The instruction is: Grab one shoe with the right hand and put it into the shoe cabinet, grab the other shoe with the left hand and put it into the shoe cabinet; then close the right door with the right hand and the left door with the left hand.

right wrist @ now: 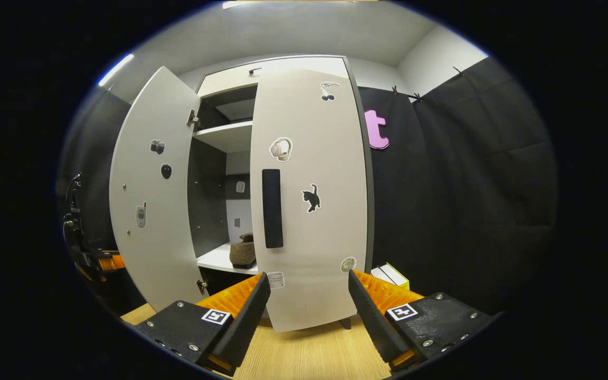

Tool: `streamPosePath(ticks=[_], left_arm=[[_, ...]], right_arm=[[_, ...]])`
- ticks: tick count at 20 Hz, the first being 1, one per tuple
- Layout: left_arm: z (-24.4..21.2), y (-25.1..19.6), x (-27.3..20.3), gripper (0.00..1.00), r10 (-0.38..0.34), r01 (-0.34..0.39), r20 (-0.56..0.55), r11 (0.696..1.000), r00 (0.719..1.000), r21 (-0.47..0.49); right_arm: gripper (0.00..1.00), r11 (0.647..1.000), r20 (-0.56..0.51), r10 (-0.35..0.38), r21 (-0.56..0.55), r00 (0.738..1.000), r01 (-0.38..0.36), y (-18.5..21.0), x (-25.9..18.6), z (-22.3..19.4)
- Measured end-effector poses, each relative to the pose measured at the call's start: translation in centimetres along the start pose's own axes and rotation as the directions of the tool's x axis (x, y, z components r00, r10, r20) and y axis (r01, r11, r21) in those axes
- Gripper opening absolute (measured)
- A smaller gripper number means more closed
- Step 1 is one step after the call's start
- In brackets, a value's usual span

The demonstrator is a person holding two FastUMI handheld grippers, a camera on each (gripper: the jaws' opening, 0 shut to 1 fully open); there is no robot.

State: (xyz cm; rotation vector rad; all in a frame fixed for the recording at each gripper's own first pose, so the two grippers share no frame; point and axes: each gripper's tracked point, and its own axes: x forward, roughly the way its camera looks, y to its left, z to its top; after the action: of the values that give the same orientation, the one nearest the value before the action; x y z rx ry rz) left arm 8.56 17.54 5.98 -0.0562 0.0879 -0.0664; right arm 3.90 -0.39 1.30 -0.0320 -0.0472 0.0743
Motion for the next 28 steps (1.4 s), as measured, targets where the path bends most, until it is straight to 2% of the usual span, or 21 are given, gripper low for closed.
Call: streamPosePath(ticks=[1, 3, 7, 9, 11, 13, 15, 19, 20, 21, 23, 25, 28], left_arm=[[0.0, -0.7, 0.3, 0.96, -0.009, 0.009, -0.002, 1.000, 1.000, 0.001], [-0.2, -2.5, 0.6, 0.93, -0.036, 0.036, -0.006, 0.999, 0.999, -0.009], [-0.2, -5.4, 1.7, 0.96, -0.067, 0.067, -0.011, 0.998, 0.998, -0.012], [-0.1, -6.2, 2.3, 0.92, -0.055, 0.055, -0.004, 0.998, 0.998, 0.008], [0.1, -7.1, 3.1, 0.96, -0.047, 0.047, 0.000, 0.999, 0.999, 0.015], [0.0, -8.0, 4.0, 0.93, -0.046, 0.046, 0.001, 0.999, 0.999, 0.015], [0.1, -8.8, 4.8, 0.96, -0.042, 0.042, 0.006, 0.999, 0.999, 0.013], [0.7, -9.9, 8.2, 0.96, -0.030, 0.030, 0.014, 1.000, 0.999, 0.002], [1.0, -10.3, 9.3, 0.99, -0.031, 0.031, 0.018, 1.000, 0.999, -0.001], [1.2, -10.7, 10.5, 0.96, -0.036, 0.036, 0.023, 0.999, 0.999, -0.005], [1.4, -12.0, 12.4, 0.99, -0.037, 0.037, 0.020, 0.999, 0.999, 0.000], [1.8, -12.6, 13.7, 0.94, -0.013, 0.011, 0.038, 0.999, 0.999, 0.040], [1.8, -13.1, 14.9, 0.96, 0.018, -0.020, 0.046, 0.998, 0.999, 0.053]], right_arm=[[0.92, 1.000, 0.002, 0.000, 0.005, 1.000, 0.000, -0.2, -0.1, 0.0], [0.92, 1.000, 0.005, -0.005, 0.006, 1.000, 0.005, -1.0, -0.2, 0.1], [0.92, 1.000, 0.004, -0.020, 0.009, 1.000, 0.020, -2.7, -0.4, -0.2], [0.92, 1.000, 0.004, -0.028, 0.012, 1.000, 0.028, -3.7, -0.6, -0.2], [0.92, 0.999, 0.006, -0.036, 0.014, 0.999, 0.036, -4.8, -0.8, -0.2], [0.92, 0.999, 0.005, -0.045, 0.018, 0.999, 0.045, -5.8, -0.6, -0.3], [0.92, 0.998, 0.002, -0.053, 0.025, 0.999, 0.053, -6.9, -0.6, -0.4], [0.92, 0.997, 0.000, -0.067, 0.032, 0.998, 0.067, -9.2, -0.6, -0.6], [0.92, 0.997, 0.000, -0.071, 0.031, 0.997, 0.071, -9.7, -0.5, -0.6], [0.92, 0.997, -0.002, -0.076, 0.030, 0.997, 0.076, -10.1, -0.5, -0.7], [0.92, 0.996, -0.006, -0.085, 0.028, 0.996, 0.085, -11.0, -0.2, -1.0], [0.92, 0.995, -0.011, -0.094, 0.030, 0.996, 0.094, -11.8, 0.1, -1.3], [0.92, 0.994, -0.028, -0.101, 0.039, 0.995, 0.102, -12.7, 0.7, -2.1]])
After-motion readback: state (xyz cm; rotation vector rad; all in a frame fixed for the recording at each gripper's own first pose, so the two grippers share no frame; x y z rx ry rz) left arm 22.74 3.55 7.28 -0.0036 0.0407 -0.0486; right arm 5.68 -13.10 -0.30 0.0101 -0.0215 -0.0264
